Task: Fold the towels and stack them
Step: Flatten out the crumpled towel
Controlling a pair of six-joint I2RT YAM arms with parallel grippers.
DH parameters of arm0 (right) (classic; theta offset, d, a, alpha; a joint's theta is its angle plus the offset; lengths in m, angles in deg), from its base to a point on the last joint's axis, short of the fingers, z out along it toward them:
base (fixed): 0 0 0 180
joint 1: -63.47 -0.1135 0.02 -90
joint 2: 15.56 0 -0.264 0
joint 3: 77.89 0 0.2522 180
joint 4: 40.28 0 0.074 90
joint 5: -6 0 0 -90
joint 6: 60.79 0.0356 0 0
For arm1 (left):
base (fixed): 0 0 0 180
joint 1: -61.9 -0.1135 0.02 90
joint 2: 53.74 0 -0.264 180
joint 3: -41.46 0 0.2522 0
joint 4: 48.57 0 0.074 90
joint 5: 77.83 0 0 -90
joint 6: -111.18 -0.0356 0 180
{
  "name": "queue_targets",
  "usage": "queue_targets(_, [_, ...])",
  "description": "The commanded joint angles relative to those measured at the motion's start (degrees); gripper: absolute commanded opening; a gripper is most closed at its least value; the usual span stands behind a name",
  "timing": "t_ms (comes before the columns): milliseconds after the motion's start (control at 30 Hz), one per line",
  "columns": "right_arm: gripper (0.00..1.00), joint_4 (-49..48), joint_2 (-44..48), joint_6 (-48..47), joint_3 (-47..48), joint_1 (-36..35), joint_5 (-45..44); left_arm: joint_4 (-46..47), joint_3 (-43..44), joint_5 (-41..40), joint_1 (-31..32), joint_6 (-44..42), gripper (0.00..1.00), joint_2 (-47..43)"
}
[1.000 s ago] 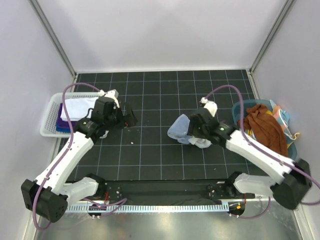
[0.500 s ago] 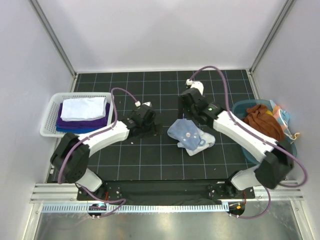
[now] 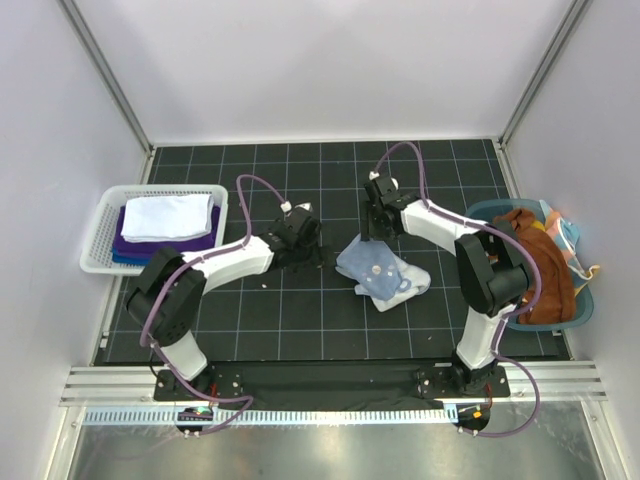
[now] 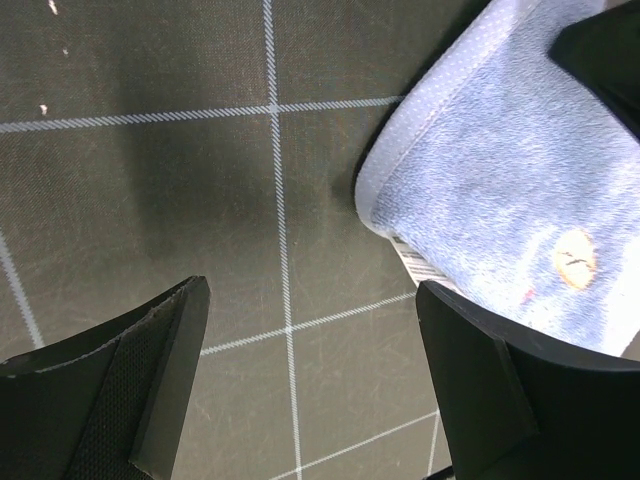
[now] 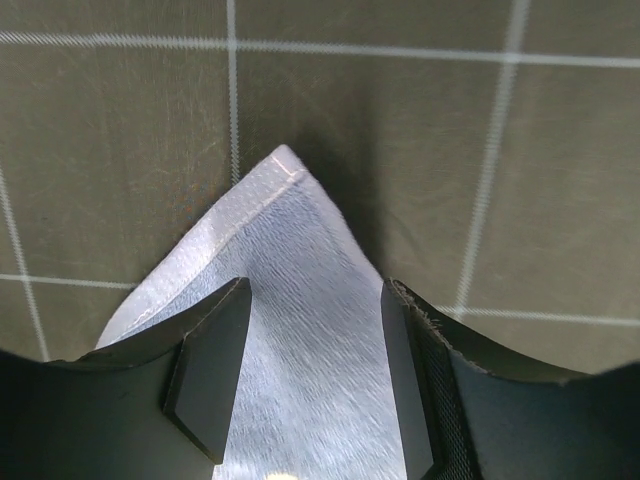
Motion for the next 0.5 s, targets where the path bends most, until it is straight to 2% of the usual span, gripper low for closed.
queue_targets(0, [0.61, -4.8, -0.9, -1.0, 2.1, -0.3, 2.4, 2.8, 2.3, 0.9, 0.2, -1.2, 0.88, 1.7])
queue_targets(100, [0.56, -4.8, -4.0, -0.7, 3.5, -0.2, 1.9, 2.8, 3.3, 1.6, 0.2, -1.8, 0.87, 3.1])
queue_targets(133, [0.43, -4.3, -4.9, -0.5, 5.0, -0.1, 1.4, 2.8, 3.5, 3.2, 0.1, -2.2, 0.87, 3.3])
queue_targets(167, [0.35, -3.9, -5.2, -0.3, 5.4, 0.1, 0.1, 2.9, 3.7, 3.3, 0.1, -2.4, 0.87, 3.8])
queue_targets(233, [0.21, -4.8, -4.3, 0.2, 5.3, 0.3, -0.5, 3.2, 4.0, 3.8, 0.1, -3.1, 0.87, 3.9])
queue_targets(300, [0.13, -4.8, -1.9, 1.5, 5.4, 0.4, -2.3, 3.4, 4.5, 4.9, 0.1, -3.7, 0.86, 4.0])
queue_targets(333, [0.05, -4.5, -0.5, 1.7, 5.6, 0.4, -3.4, 3.6, 4.7, 5.2, 0.1, -3.9, 0.86, 4.0])
queue_targets(467, [0.01, -3.9, 7.6, 2.5, 5.2, 0.4, -5.9, 4.7, 5.8, 6.7, 0.1, -4.7, 0.85, 3.7])
